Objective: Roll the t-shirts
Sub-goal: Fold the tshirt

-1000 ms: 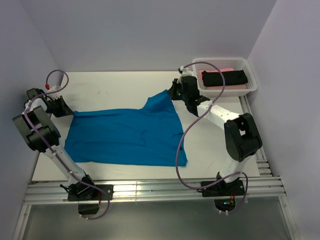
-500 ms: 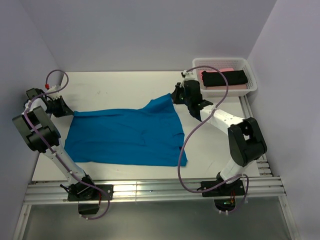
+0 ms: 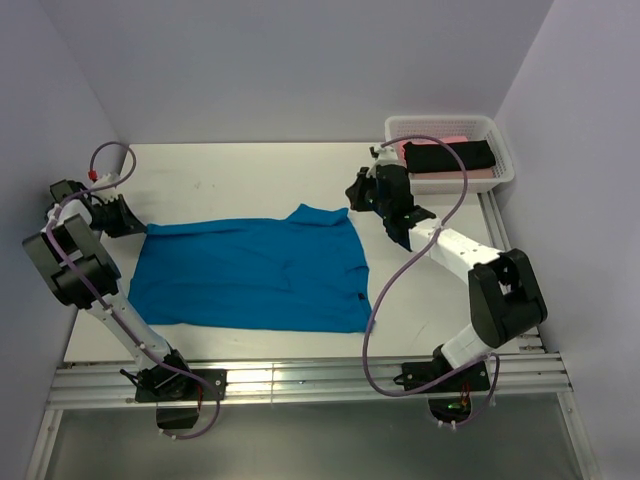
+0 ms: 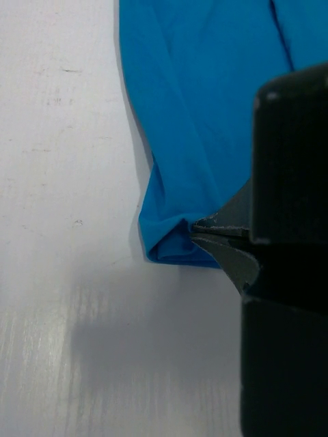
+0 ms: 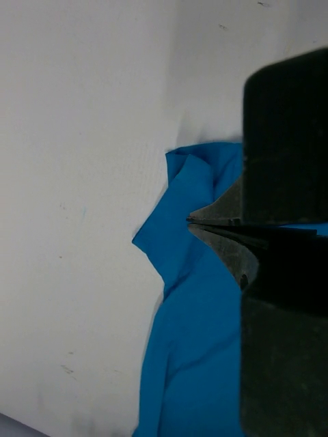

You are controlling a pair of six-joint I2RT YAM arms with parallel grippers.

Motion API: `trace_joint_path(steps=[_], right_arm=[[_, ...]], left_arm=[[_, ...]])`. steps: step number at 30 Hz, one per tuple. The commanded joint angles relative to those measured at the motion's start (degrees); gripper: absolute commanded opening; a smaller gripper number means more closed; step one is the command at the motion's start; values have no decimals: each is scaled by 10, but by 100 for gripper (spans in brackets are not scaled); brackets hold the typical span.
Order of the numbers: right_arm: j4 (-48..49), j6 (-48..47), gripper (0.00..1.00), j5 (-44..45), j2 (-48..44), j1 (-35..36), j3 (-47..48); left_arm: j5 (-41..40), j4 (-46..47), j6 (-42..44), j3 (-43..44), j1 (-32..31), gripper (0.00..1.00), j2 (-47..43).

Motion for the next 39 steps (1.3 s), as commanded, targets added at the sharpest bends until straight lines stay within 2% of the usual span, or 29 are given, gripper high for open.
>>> trace_joint_path(steps=[1,3,5,6,8,12,15,28,39], right_arm=[[26,-12,0,3,-25,-4,-7],[12,-14,3,-6,4,-3,11],[-31,-17,14,-17,36,-6,58],[-53,-12,28,-32,68,-7,72],[-76,-5,41,-48,100,-12,115],[-152,0,51,-54,176,-14,181],[-178,3,56,-44,199,-16,207],[-154,46,57,-48,192,-39,152],[-110,59,53,-112,203,-50,145]], left_arm=[[21,-1,16,-5,8,0,-36],[22,-5,18,0,7,0,-28],[24,-9,18,6,7,0,-21],[24,-8,18,7,7,0,-18],[24,-4,16,5,8,0,-19],[22,-4,16,6,7,0,-21],[20,-7,20,9,7,0,-20],[23,-7,24,8,7,0,-16],[22,-9,25,11,7,0,-16]])
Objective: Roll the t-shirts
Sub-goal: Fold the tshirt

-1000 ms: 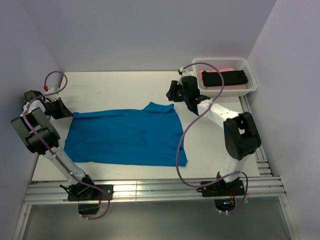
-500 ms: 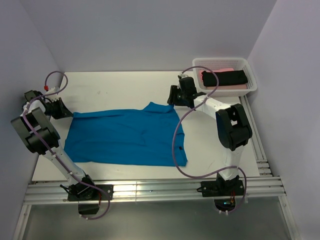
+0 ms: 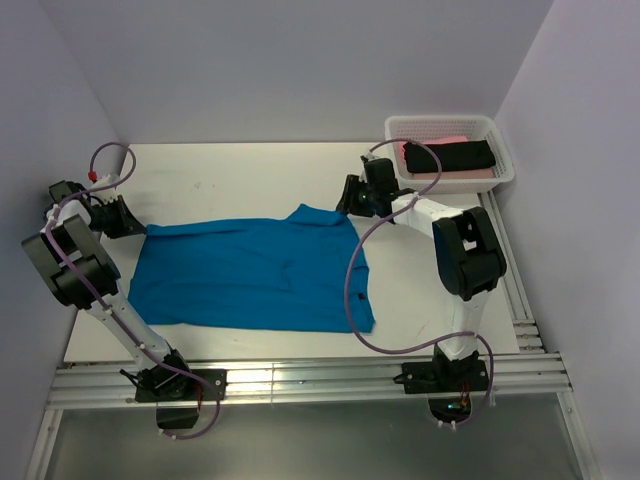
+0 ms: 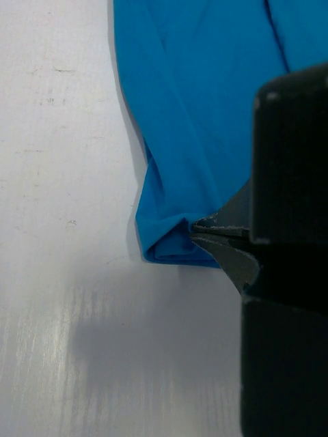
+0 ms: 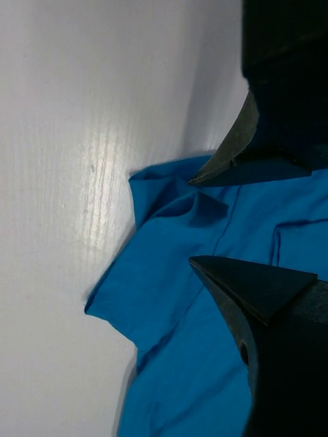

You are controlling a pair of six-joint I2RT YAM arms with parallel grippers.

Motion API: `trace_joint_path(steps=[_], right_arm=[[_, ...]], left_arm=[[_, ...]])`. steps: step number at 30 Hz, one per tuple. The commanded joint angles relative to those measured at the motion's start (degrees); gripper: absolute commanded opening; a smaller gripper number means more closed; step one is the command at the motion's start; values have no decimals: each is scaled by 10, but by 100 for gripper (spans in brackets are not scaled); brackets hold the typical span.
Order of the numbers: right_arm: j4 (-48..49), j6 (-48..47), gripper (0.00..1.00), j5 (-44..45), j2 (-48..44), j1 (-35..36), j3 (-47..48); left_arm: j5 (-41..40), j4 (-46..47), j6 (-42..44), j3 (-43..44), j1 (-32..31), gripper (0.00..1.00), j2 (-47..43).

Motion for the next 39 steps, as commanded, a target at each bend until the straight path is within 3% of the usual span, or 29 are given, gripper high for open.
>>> trace_joint_path(steps=[1,4,11,12,13,15,16,19,39], right_arm=[[37,3,52,-33,-1,-6,7],[29,-2,44,-54,16,-8,27],[33,4,39,-82,9,-14,17],[33,3,35,-80,9,-14,17],[32,1,25,-79,10,-15,18],[31,-3,19,-76,12,-15,22],[30,-4,9,-75,13,-15,24],[32,-10,0,-71,18,-16,32],[109,-78,0,-50,-109,-19,-27]], left_arm=[[16,0,11,13,3,0,-14],[14,-1,12,13,3,0,-13],[14,-1,12,13,3,0,-15],[14,-1,12,14,3,0,-15],[14,-1,12,15,3,0,-14],[14,-2,12,16,3,0,-13],[14,-2,12,16,3,0,-13],[13,-1,12,15,3,0,-12],[0,4,18,5,3,0,-23]])
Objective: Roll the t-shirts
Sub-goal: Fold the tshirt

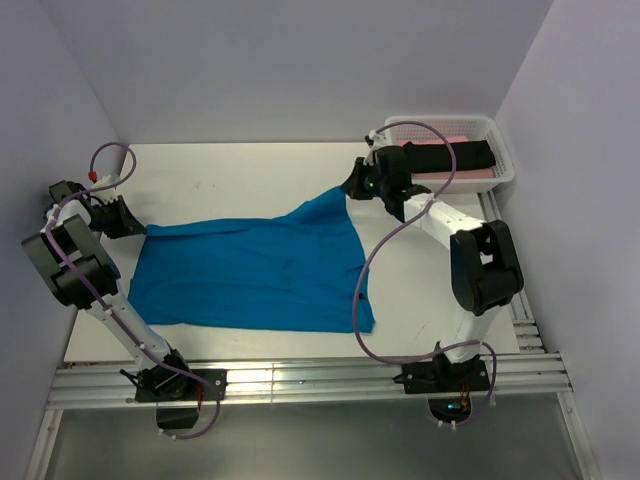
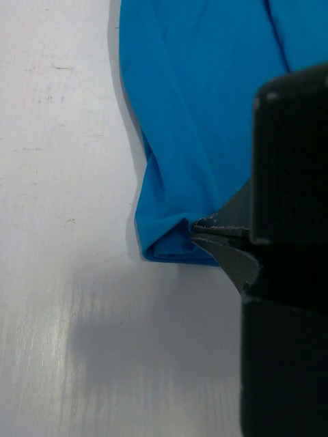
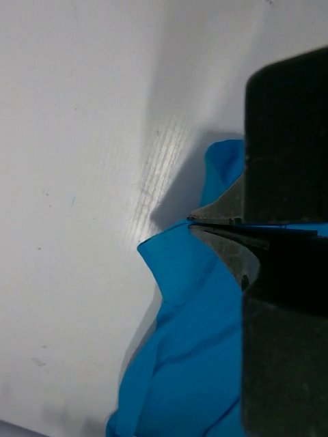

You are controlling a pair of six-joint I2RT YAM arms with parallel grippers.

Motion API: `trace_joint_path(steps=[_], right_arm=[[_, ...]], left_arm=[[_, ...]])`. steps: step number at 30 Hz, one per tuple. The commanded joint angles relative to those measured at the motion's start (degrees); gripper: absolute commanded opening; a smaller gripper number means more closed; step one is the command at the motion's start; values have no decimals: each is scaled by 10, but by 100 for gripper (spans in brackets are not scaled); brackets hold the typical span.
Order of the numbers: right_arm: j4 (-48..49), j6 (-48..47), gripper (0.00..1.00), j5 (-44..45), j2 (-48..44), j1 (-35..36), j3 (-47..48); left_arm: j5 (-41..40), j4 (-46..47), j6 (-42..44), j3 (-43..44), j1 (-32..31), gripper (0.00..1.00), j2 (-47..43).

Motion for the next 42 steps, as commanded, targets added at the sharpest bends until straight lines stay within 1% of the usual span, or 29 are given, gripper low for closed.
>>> trace_joint_path(steps=[1,5,11,28,38,42], right_arm=[[37,-20,0,8,-45,-6,-19],[52,-18,0,0,-69,-8,-46],[49,-22,0,-10,-89,-8,-61],[54,-25,0,-7,-161,-8,-129],[55,-18,0,-24,-195,-7,-165],[47,-23,0,-20,-201,-7,-170]], left_arm=[[3,6,15,4,3,0,-23],[7,7,16,1,3,0,-26],[7,8,18,-4,3,0,-30],[21,7,23,-18,3,0,-59],[30,31,27,-62,5,0,-80],[35,34,28,-63,7,0,-81]])
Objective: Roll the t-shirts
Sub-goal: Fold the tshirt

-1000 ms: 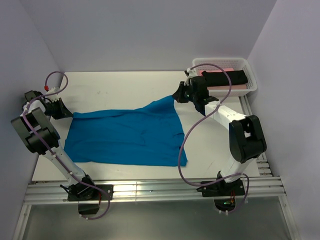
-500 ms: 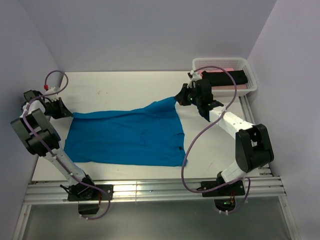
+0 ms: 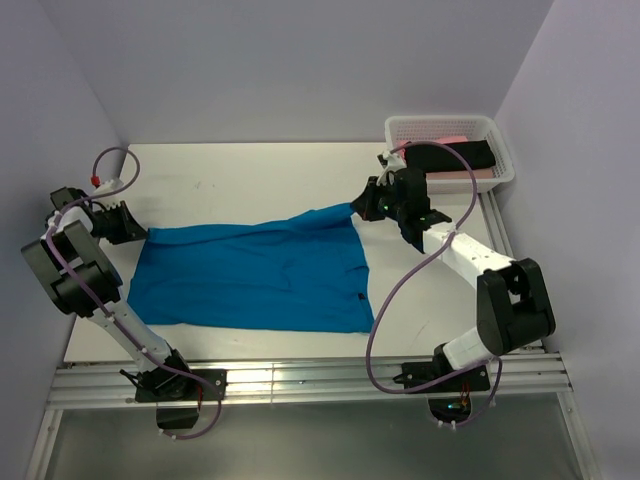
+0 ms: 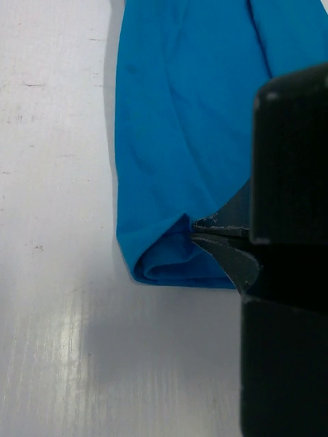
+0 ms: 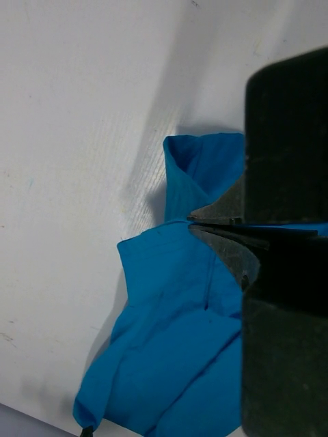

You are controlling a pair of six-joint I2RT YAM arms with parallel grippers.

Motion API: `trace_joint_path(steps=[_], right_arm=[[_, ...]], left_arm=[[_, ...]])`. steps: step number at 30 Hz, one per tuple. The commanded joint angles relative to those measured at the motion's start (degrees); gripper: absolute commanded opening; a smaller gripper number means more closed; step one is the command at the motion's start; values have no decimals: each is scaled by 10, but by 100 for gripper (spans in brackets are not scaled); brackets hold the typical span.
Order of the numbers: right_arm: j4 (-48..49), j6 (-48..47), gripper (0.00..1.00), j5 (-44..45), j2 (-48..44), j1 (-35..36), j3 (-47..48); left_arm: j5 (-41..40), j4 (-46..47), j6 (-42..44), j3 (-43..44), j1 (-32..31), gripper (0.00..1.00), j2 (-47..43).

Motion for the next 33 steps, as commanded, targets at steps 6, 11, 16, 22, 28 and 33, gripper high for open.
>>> trace_joint_path(steps=[6,11,16,22,28,33], right_arm=[[15,-10,0,3,-16,-4,2],[17,-5,0,1,15,-5,29],[31,3,0,-4,67,-5,61],[47,8,0,-17,134,-5,111],[53,12,0,-30,190,-6,157],[53,17,0,-34,220,-8,185]], left_arm=[[23,17,11,10,6,0,-21],[41,26,-6,27,6,0,-17],[61,54,-62,61,6,0,1],[67,95,-119,79,3,0,30],[61,127,-158,96,-10,0,72],[62,177,-191,96,-14,2,94]])
